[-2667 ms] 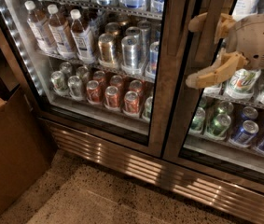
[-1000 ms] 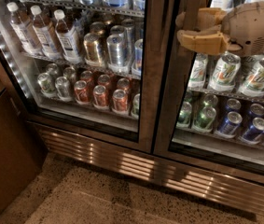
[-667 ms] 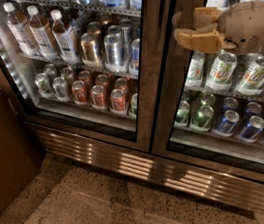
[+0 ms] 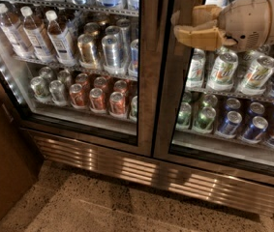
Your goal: Open right fridge door
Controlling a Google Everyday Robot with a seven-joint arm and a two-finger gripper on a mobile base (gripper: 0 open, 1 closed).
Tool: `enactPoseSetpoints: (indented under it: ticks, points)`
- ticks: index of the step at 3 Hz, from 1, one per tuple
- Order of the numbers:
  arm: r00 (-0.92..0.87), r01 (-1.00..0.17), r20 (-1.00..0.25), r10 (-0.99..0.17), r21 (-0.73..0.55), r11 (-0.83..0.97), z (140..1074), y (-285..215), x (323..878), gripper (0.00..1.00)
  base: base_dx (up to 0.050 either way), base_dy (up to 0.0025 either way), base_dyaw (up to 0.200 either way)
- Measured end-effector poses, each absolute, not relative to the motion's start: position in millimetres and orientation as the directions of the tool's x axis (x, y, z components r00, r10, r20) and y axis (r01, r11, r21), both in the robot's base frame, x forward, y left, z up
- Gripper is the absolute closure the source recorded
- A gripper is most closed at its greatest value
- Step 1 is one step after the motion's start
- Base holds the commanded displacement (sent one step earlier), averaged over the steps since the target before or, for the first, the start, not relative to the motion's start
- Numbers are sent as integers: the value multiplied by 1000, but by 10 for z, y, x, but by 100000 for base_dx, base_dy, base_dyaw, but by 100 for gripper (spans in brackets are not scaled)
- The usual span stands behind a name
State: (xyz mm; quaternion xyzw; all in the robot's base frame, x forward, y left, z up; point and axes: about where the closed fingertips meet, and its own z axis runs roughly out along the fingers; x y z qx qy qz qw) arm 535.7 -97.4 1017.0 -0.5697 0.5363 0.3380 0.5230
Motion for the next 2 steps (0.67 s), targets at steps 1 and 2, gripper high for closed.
enactPoseSetpoints:
  ticks: [1, 2]
  points:
    - [196, -965, -946, -258, -233, 122, 10189, -910, 5421, 100, 0, 0, 0]
    - [196, -965, -946, -258, -233, 122, 10200, -846, 5484, 100, 0, 0, 0]
